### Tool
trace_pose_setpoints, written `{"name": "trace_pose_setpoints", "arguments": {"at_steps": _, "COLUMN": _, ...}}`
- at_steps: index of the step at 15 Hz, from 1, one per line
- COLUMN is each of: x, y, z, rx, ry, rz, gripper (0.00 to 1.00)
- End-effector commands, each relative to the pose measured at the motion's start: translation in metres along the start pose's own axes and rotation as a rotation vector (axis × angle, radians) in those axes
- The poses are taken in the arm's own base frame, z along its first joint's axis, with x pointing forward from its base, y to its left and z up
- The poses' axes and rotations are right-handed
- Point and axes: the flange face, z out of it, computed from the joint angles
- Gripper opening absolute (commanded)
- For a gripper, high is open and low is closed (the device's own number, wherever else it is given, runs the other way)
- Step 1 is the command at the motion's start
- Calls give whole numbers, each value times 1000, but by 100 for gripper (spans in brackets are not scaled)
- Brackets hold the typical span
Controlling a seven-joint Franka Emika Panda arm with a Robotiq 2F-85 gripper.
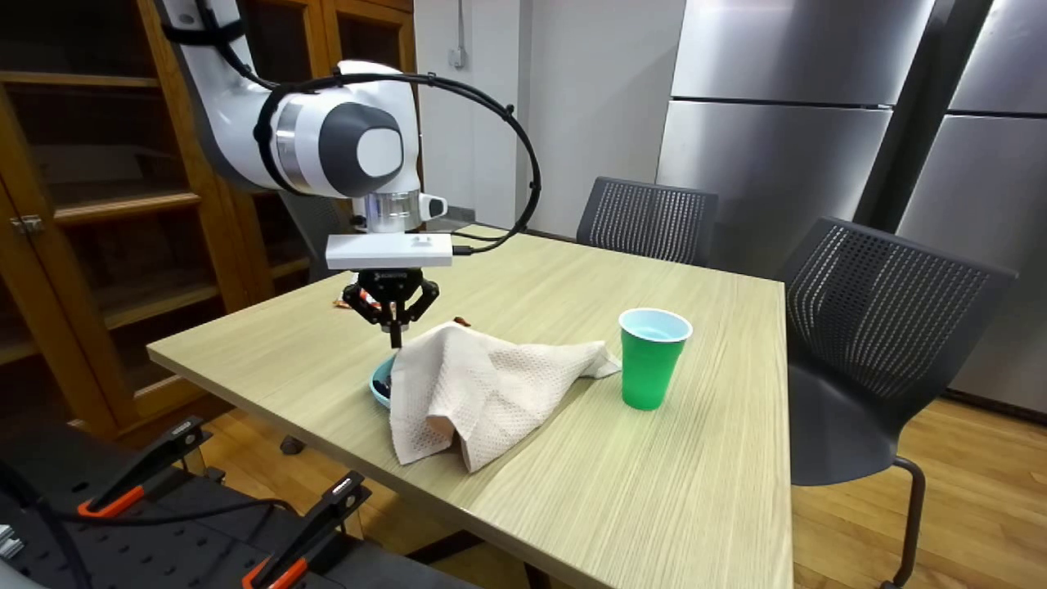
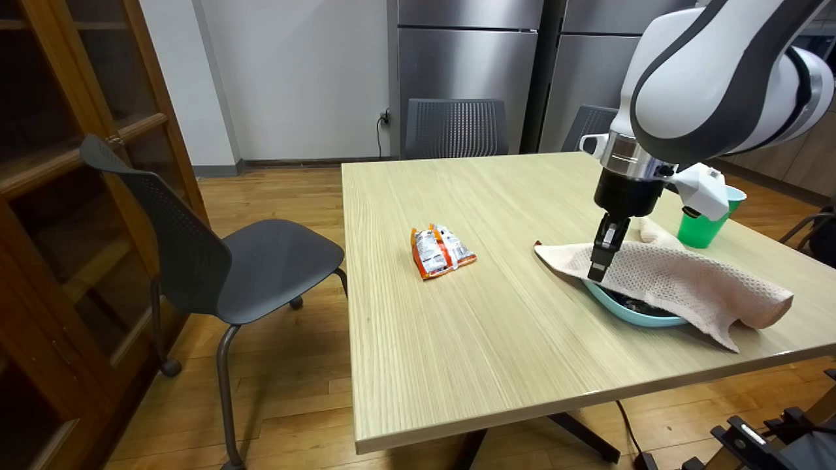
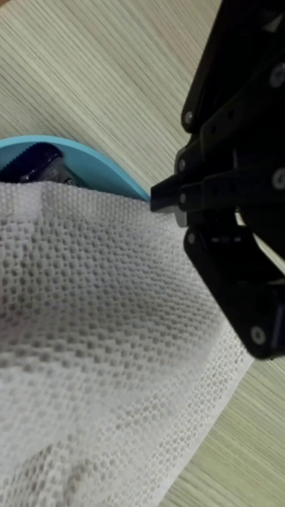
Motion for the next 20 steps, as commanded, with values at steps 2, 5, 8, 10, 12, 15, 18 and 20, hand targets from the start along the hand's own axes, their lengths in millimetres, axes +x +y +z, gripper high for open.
{"name": "trace_pose_setpoints", "arguments": {"at_steps": 2, "x": -2, "y": 3, "z": -7, "rx": -21, "ry": -10, "rz": 8, "gripper": 34}}
{"name": "trace_pose_setpoints", "arguments": {"at_steps": 5, "x": -8, "y": 0, "z": -11, "rx": -23, "ry": -29, "rz": -12, "gripper": 55}}
{"name": "trace_pose_setpoints", "arguments": {"at_steps": 8, "x": -12, "y": -4, "z": -15, "rx": -24, "ry": -45, "rz": -36, "gripper": 79}}
{"name": "trace_pose_setpoints", "arguments": {"at_steps": 10, "x": -16, "y": -9, "z": -16, "rx": -29, "ry": -62, "rz": -58, "gripper": 94}}
{"name": "trace_pose_setpoints", "arguments": {"at_steps": 12, "x": -22, "y": -17, "z": -16, "rx": -32, "ry": -91, "rz": -91, "gripper": 100}}
{"name": "trace_pose_setpoints", "arguments": {"at_steps": 15, "x": -32, "y": -30, "z": -15, "rx": -41, "ry": -138, "rz": -145, "gripper": 100}}
{"name": "trace_pose_setpoints", "arguments": {"at_steps": 18, "x": -31, "y": -33, "z": -14, "rx": -82, "ry": -142, "rz": -140, "gripper": 100}}
{"name": "trace_pose_setpoints", "arguments": {"at_steps": 20, "x": -25, "y": -35, "z": -13, "rx": -100, "ry": -131, "rz": -124, "gripper": 100}}
